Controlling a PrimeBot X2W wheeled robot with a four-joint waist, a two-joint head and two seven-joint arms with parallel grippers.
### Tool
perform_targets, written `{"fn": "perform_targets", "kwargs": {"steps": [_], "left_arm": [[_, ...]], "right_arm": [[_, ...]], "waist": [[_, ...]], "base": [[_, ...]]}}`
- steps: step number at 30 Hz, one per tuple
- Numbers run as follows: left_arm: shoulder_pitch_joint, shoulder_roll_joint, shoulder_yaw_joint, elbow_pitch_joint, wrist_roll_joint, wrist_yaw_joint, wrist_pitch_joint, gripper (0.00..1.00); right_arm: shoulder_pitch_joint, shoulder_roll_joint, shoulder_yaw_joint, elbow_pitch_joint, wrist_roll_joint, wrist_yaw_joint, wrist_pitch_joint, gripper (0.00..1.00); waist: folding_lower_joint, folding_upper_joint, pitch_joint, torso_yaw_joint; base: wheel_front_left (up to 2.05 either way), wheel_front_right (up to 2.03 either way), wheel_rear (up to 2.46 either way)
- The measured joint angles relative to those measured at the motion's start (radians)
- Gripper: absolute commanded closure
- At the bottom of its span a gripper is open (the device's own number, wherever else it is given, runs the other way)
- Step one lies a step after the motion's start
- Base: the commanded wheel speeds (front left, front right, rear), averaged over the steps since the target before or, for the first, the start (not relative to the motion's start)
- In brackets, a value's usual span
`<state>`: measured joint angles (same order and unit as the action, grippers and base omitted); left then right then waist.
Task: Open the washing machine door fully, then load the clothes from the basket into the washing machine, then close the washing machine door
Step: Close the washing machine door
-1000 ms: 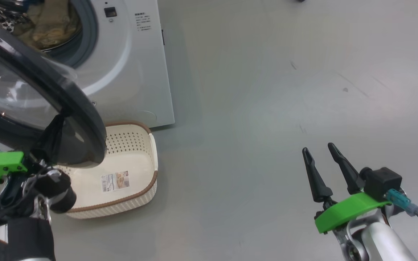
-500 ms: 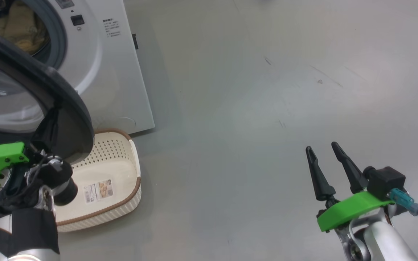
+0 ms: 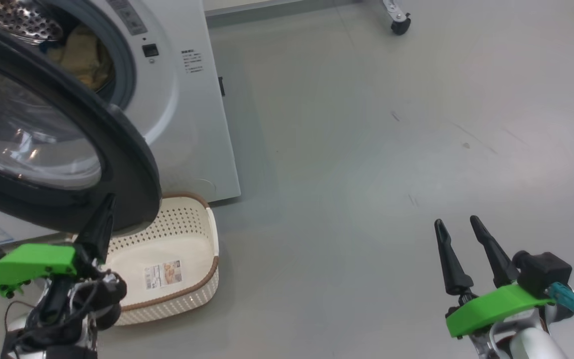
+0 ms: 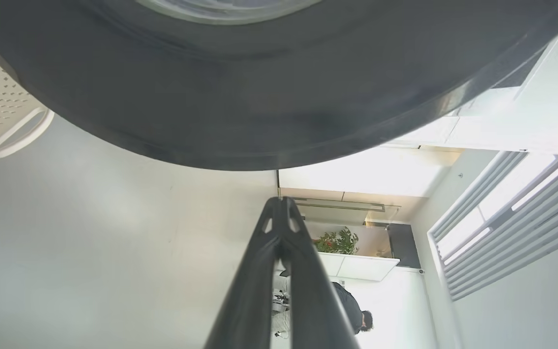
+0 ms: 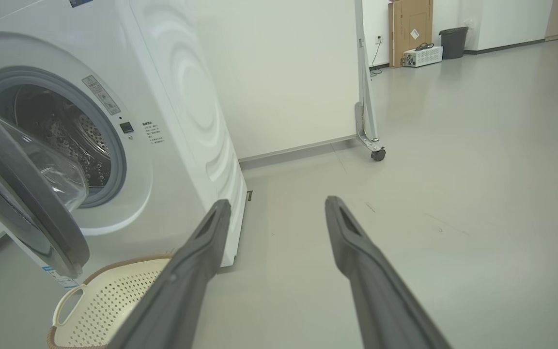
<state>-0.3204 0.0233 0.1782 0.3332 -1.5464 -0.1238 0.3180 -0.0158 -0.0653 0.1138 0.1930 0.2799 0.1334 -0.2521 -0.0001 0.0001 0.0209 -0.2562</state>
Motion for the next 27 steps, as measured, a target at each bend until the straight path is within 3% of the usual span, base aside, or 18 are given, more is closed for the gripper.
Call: {"fn": "perform_targets", "kwargs": {"steps": [7, 12, 19, 22, 24, 27], "left_arm": [[0.130, 0.005, -0.100, -0.174, 0.120, 0.000, -0.133, 1.00], [0.190, 0.059, -0.200, -0.253, 0.234, 0.000, -0.278, 1.00], [0.247, 0.119, -0.301, -0.268, 0.262, 0.000, -0.504, 1.00], [0.261, 0.171, -0.342, -0.247, 0.351, 0.000, -0.560, 1.00], [0.267, 0.179, -0.351, -0.226, 0.388, 0.000, -0.566, 1.00], [0.272, 0.184, -0.333, -0.205, 0.533, 0.000, -0.566, 1.00]], "right_arm": [[0.006, -0.001, -0.006, -0.027, 0.000, 0.000, 0.000, 0.00], [0.013, -0.001, -0.010, -0.037, 0.000, 0.000, 0.000, 0.00], [0.024, 0.000, -0.006, -0.042, 0.000, 0.000, 0.000, 0.00], [0.039, 0.002, -0.006, -0.042, 0.000, 0.000, 0.000, 0.00], [0.039, 0.002, -0.005, -0.042, 0.000, 0.000, 0.000, 0.00], [0.039, 0.003, -0.005, -0.042, 0.000, 0.000, 0.000, 0.00]], "waist": [[0.0000, 0.0000, -0.019, 0.076], [0.0000, 0.0000, -0.032, 0.125], [0.0000, 0.0000, -0.047, 0.184], [0.0000, 0.0000, -0.051, 0.205], [0.0000, 0.0000, -0.053, 0.216], [0.0000, 0.0000, -0.055, 0.228]], "base": [[0.00, 0.00, 0.00], [0.00, 0.00, 0.00], [0.00, 0.00, 0.00], [0.00, 0.00, 0.00], [0.00, 0.00, 0.00], [0.00, 0.00, 0.00]]}}
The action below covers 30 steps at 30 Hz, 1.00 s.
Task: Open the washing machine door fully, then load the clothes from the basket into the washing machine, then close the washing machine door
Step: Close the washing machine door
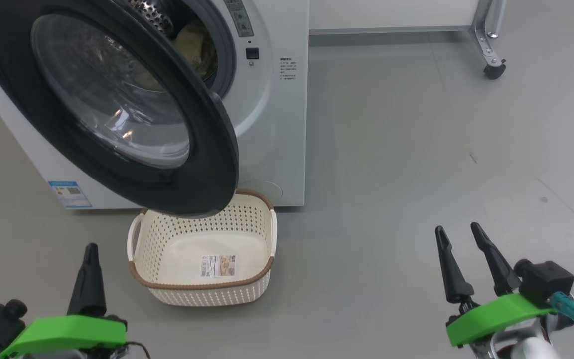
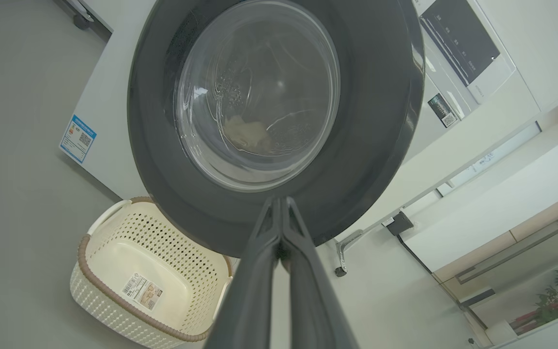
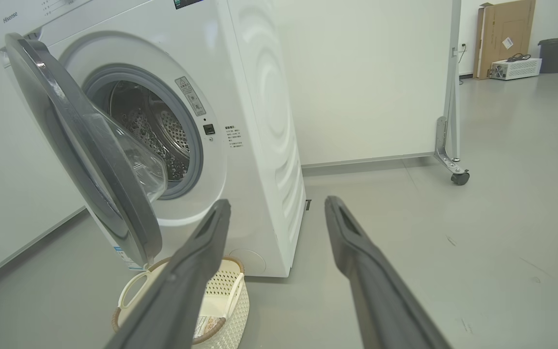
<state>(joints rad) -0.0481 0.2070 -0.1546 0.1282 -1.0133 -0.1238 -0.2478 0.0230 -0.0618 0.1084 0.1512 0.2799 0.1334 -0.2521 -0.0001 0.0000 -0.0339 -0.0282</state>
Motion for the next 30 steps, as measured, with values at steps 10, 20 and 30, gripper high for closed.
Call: {"fn": "perform_targets", "kwargs": {"steps": [10, 20, 30], "left_arm": [[0.036, -0.044, 0.076, 0.008, 0.528, 0.000, -0.004, 1.00], [0.051, -0.096, 0.090, 0.013, 0.723, -0.005, -0.005, 0.00], [0.068, -0.101, 0.082, 0.041, 0.721, -0.007, -0.007, 0.00]], "right_arm": [[0.000, 0.002, 0.009, 0.005, 0.000, 0.000, 0.000, 0.00], [0.000, 0.002, 0.017, 0.018, 0.000, 0.000, 0.000, 0.00], [0.000, 0.002, 0.019, 0.022, 0.000, 0.000, 0.000, 0.00]], "waist": [[0.0000, 0.0000, -0.006, 0.011], [0.0001, 0.0000, -0.014, 0.006], [0.0001, 0.0000, -0.011, 0.012]], "base": [[0.00, 0.00, 0.00], [0.00, 0.00, 0.00], [0.00, 0.00, 0.00]]}}
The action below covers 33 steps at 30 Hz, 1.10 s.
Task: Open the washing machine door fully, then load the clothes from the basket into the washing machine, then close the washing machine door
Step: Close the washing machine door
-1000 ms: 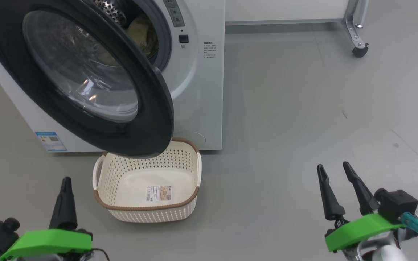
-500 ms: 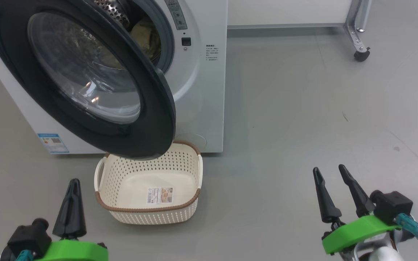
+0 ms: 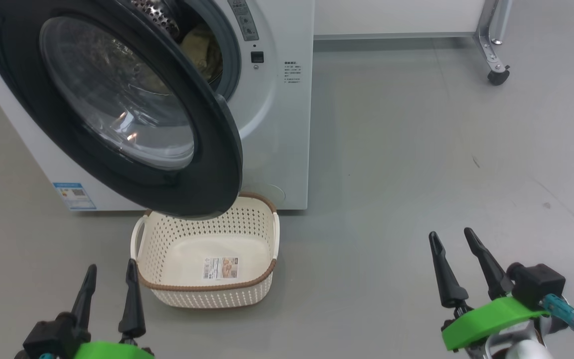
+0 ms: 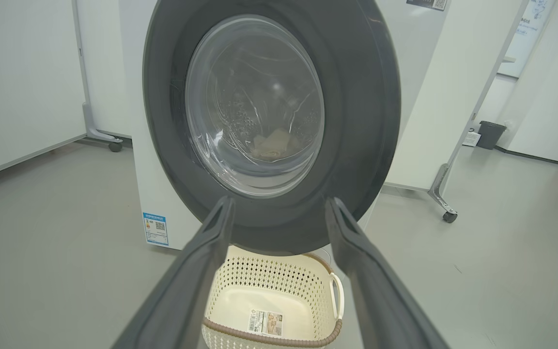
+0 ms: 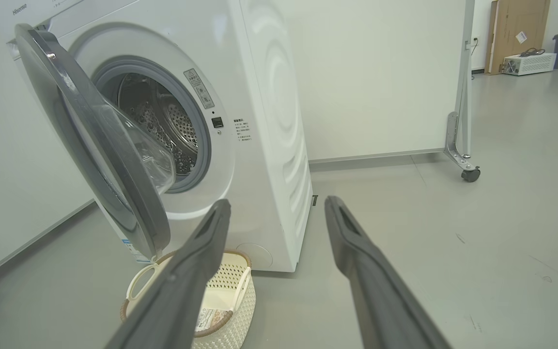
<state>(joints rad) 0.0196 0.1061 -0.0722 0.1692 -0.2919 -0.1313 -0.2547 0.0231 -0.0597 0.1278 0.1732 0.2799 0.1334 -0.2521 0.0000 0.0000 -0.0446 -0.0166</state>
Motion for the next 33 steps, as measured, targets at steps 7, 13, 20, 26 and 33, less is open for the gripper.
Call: {"fn": "perform_targets", "kwargs": {"steps": [7, 13, 20, 26, 33], "left_arm": [[-0.001, 0.000, -0.008, 0.007, 0.000, 0.000, 0.000, 0.00], [-0.001, 0.001, -0.016, 0.017, 0.000, 0.000, 0.000, 0.00], [-0.002, 0.002, -0.023, 0.026, 0.000, 0.000, 0.000, 0.00], [-0.003, 0.002, -0.027, 0.030, 0.000, 0.000, 0.000, 0.00], [-0.003, 0.001, -0.028, 0.030, 0.000, 0.000, 0.000, 0.00]], "right_arm": [[0.000, 0.000, 0.000, 0.000, 0.000, 0.000, 0.000, 0.00], [0.000, 0.000, 0.000, 0.000, 0.000, 0.000, 0.000, 0.00], [0.000, 0.000, 0.000, 0.000, 0.000, 0.000, 0.000, 0.00], [0.000, 0.000, 0.000, 0.001, 0.000, 0.000, 0.000, 0.00], [0.000, 0.000, 0.005, 0.004, 0.000, 0.000, 0.000, 0.14]], "waist": [[0.0000, 0.0000, 0.005, 0.005], [0.0000, 0.0000, 0.007, 0.008], [0.0000, 0.0000, 0.013, 0.008], [0.0000, 0.0000, 0.014, 0.011], [0.0000, 0.0000, 0.020, 0.017]], "base": [[0.00, 0.00, 0.00], [0.00, 0.00, 0.00], [0.00, 0.00, 0.00], [0.00, 0.00, 0.00], [0.00, 0.00, 0.00]]}}
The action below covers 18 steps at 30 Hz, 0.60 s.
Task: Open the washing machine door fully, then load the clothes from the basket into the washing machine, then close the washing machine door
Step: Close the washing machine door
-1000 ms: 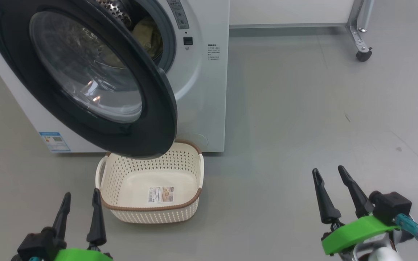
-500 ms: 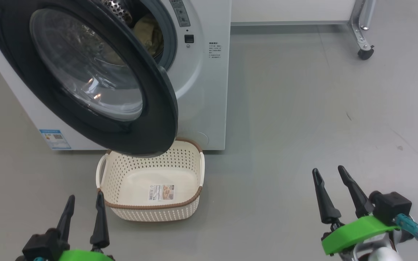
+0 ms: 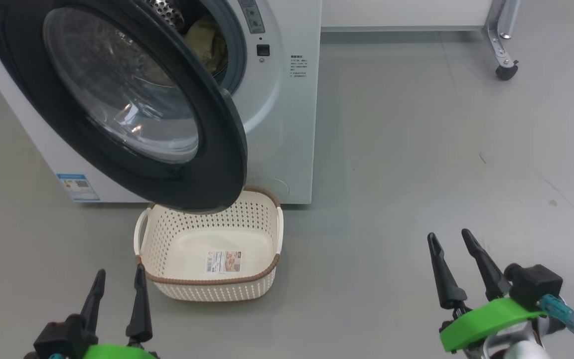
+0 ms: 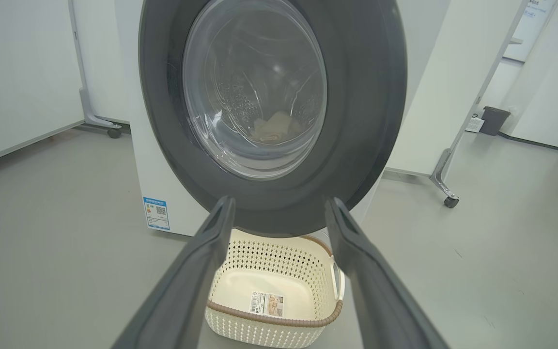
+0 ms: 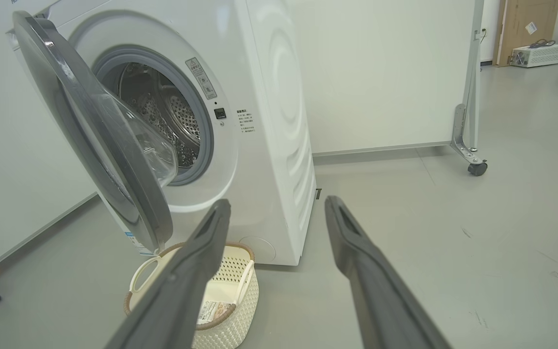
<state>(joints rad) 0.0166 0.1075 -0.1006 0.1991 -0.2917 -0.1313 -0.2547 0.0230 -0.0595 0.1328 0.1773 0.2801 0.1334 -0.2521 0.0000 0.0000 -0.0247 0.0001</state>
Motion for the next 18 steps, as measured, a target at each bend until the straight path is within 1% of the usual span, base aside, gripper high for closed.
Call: {"fn": "perform_targets", "kwargs": {"steps": [2, 10, 14, 18], "left_arm": [[-0.002, 0.000, 0.000, 0.000, 0.000, 0.000, 0.000, 0.00], [-0.024, -0.001, -0.009, -0.002, 0.000, 0.000, 0.000, 0.00], [-0.043, -0.005, -0.022, -0.006, 0.000, 0.000, 0.000, 0.00], [-0.084, -0.015, -0.036, -0.009, 0.000, 0.000, 0.000, 0.00]], "right_arm": [[0.000, -0.001, 0.008, 0.007, 0.000, 0.000, 0.000, 1.00], [-0.023, -0.004, 0.007, 0.016, 0.001, 0.000, 0.000, 1.00], [-0.078, -0.009, -0.003, -0.004, 0.001, 0.000, 0.000, 1.00], [-0.170, -0.029, 0.000, -0.033, 0.000, 0.000, 0.000, 1.00]], "waist": [[0.0000, 0.0000, 0.003, 0.003], [0.0000, 0.0000, 0.029, 0.017], [0.0000, 0.0000, 0.058, 0.028], [0.0001, 0.0000, 0.106, 0.043]], "base": [[0.00, 0.00, 0.00], [0.00, 0.00, 0.00], [0.00, 0.00, 0.00], [0.00, 0.00, 0.00]]}}
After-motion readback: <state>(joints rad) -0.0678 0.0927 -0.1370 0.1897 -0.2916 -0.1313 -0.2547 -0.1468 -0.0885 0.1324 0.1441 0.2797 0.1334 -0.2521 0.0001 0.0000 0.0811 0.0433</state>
